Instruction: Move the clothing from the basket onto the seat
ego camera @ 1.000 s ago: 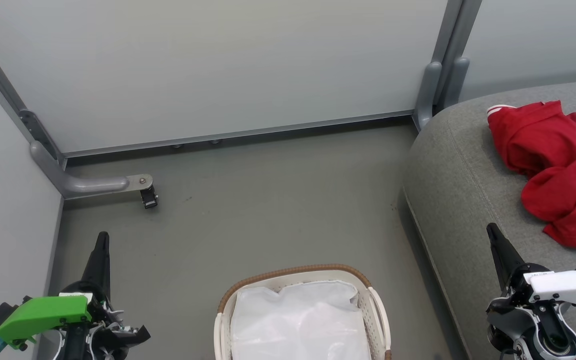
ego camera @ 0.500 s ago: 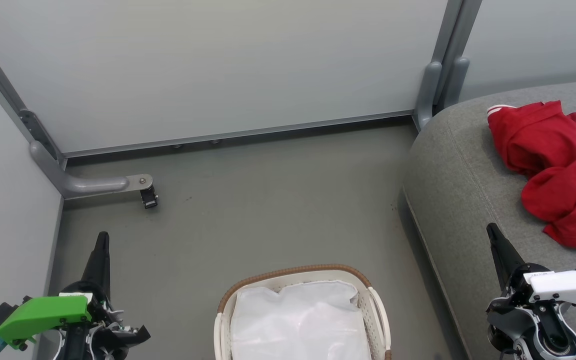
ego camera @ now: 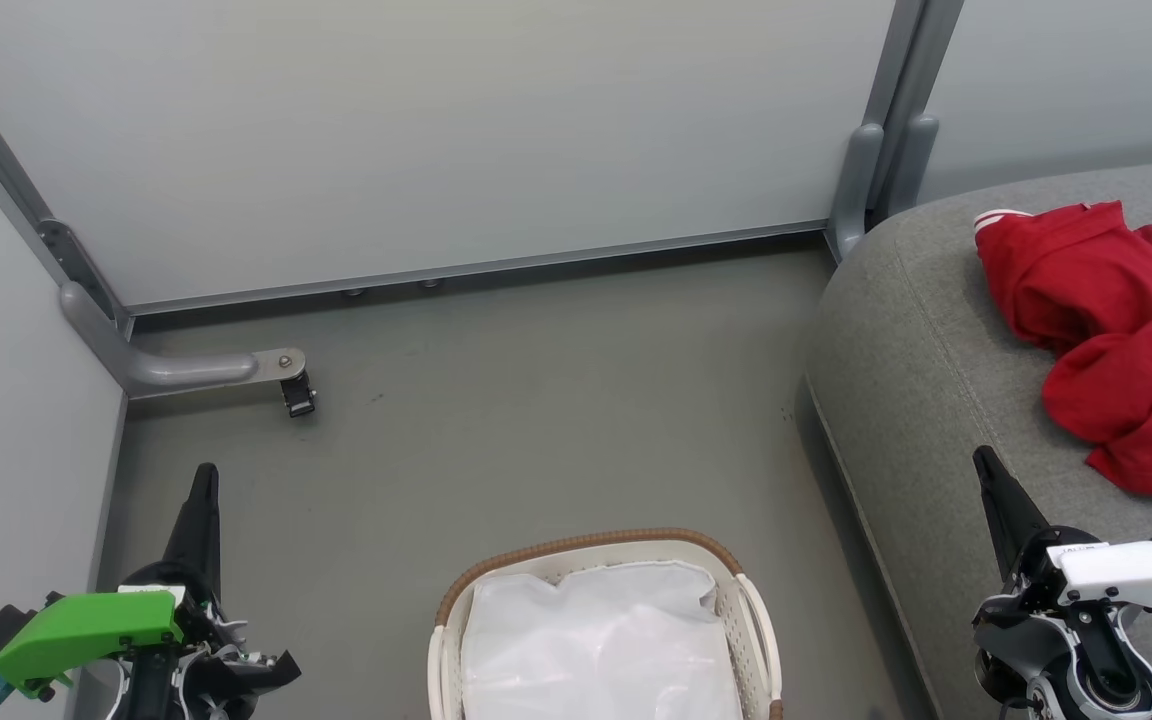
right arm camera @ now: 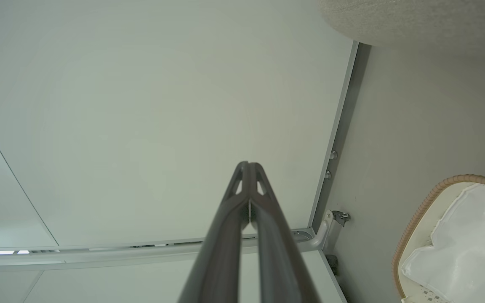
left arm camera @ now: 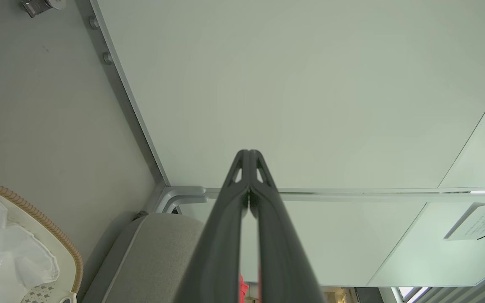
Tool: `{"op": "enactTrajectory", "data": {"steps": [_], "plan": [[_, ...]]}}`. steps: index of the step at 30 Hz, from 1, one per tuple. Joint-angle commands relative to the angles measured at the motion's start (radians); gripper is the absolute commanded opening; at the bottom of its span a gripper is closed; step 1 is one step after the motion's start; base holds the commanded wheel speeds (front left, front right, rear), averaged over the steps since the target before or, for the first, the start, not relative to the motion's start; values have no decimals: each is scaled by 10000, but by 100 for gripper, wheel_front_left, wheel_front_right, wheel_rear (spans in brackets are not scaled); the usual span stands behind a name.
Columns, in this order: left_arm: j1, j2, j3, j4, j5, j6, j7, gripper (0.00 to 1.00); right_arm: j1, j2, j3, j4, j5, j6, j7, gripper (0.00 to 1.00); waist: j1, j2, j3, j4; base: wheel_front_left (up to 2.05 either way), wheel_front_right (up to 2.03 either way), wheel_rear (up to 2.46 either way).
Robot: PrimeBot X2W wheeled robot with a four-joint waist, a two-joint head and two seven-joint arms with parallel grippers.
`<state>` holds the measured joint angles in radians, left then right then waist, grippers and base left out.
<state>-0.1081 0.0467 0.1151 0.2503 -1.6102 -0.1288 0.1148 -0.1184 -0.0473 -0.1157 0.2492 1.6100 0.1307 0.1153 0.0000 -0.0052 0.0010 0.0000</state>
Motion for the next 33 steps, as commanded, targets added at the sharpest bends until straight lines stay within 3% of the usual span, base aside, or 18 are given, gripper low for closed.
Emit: {"op": "enactTrajectory", "data": {"steps": [1,33], "plan": [[-127,66,19,-28,-32,-47,40,0,92,-56,-15,-29,36,-1,26,0,0,52,0,0,0,0,0],[-127,66,19,-28,-33,-47,39,0,92,-56,-14,-29,37,0,25,0,0,52,0,0,0,0,0]]}}
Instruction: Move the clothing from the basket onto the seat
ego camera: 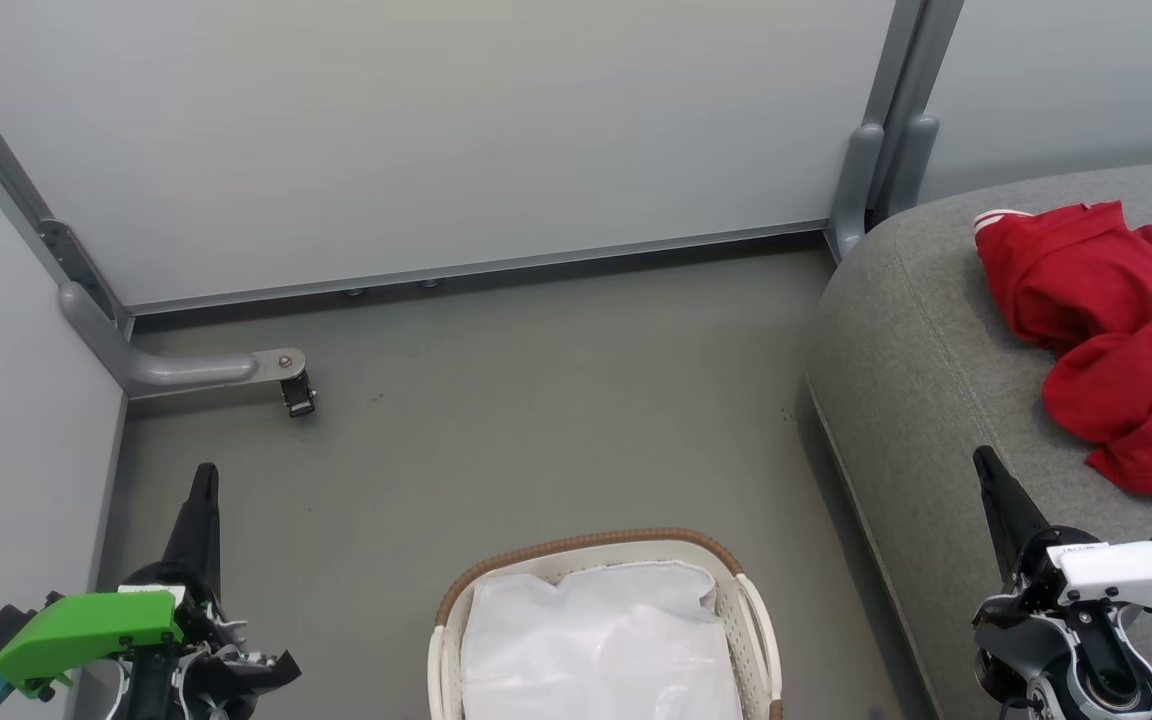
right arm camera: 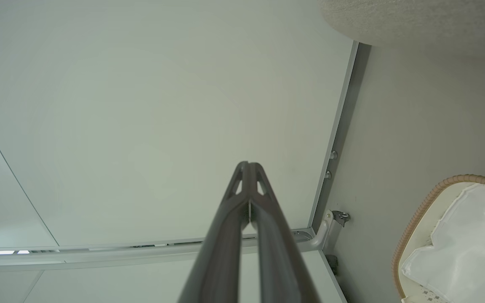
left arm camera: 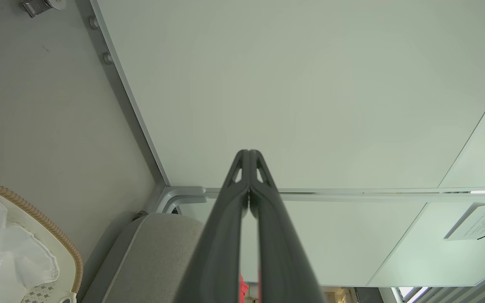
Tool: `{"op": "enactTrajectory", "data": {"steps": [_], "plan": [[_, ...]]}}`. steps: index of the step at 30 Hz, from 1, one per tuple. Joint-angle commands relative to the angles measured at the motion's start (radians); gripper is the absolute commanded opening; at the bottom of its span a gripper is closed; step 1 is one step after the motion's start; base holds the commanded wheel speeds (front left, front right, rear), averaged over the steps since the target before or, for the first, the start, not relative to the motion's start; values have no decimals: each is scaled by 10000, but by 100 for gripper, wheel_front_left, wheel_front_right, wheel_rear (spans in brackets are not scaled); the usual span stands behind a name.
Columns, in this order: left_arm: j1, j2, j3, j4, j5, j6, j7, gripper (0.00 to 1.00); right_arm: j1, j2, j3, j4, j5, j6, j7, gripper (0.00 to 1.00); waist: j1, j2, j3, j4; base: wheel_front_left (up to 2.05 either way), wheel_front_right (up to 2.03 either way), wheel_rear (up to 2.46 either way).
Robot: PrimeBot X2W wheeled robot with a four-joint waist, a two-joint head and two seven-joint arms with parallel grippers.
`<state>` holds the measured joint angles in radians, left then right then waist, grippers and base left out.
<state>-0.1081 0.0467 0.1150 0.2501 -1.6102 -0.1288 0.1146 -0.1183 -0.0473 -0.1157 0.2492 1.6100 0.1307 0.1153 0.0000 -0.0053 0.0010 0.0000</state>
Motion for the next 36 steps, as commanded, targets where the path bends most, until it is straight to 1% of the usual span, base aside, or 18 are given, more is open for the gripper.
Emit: {"op": "enactTrajectory", "data": {"steps": [1,36], "plan": [[-127,66,21,-27,-33,-47,39,0,91,-56,-14,-29,37,0,25,0,0,53,0,0,0,0,0],[-127,67,19,-28,-34,-47,39,0,92,-56,-12,-29,38,0,24,0,0,53,0,0,0,0,0]]}}
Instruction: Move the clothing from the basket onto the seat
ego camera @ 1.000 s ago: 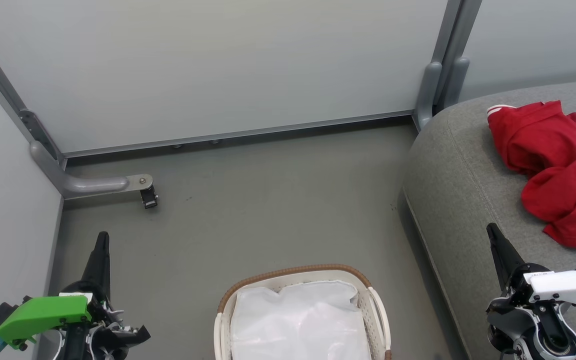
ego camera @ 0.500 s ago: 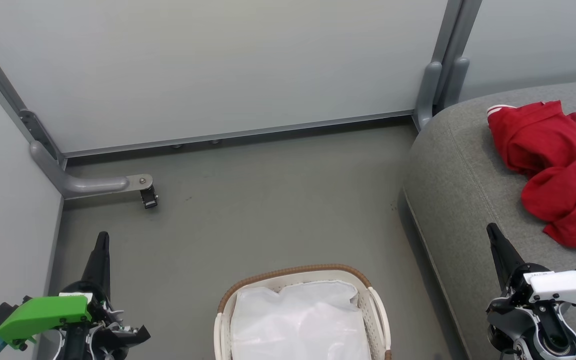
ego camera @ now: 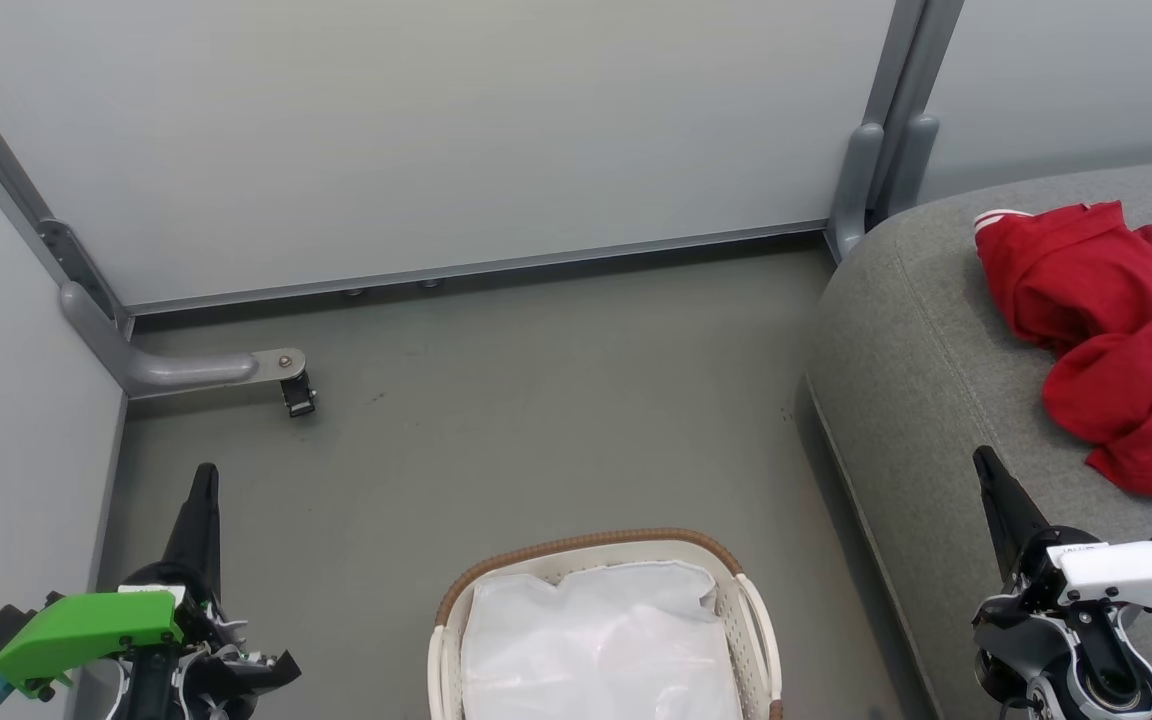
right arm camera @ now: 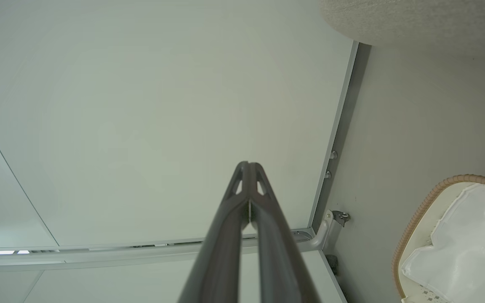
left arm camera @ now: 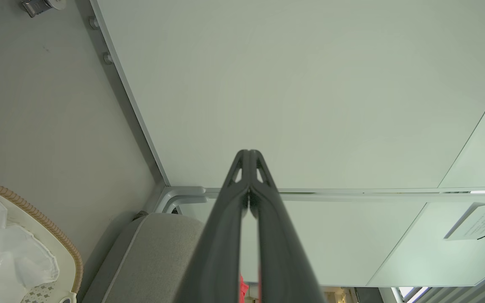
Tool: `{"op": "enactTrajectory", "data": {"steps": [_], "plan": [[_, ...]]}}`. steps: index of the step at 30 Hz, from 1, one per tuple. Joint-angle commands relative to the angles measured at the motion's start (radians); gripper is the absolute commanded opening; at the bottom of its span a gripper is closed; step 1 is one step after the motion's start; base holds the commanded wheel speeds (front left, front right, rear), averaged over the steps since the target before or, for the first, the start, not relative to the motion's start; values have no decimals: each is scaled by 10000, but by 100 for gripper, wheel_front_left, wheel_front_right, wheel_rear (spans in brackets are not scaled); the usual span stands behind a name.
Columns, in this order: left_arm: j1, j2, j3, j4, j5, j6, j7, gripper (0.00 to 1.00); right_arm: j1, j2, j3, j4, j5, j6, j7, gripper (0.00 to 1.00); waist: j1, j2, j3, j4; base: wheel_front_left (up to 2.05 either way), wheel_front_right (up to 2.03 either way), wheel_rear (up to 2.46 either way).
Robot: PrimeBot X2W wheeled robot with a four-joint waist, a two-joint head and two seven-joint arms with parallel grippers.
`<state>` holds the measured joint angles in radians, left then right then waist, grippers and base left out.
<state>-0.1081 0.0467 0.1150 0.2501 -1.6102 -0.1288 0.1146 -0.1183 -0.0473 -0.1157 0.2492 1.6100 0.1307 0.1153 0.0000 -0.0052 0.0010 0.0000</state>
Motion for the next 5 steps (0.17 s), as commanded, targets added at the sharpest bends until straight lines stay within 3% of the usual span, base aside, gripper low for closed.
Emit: {"op": "enactTrajectory", "data": {"steps": [1,5], "plan": [[-127,67,19,-28,-34,-47,39,0,92,-56,-12,-29,38,0,24,0,0,52,0,0,0,0,0],[-127,67,19,-28,-34,-47,39,0,92,-56,-12,-29,38,0,24,0,0,52,0,0,0,0,0]]}}
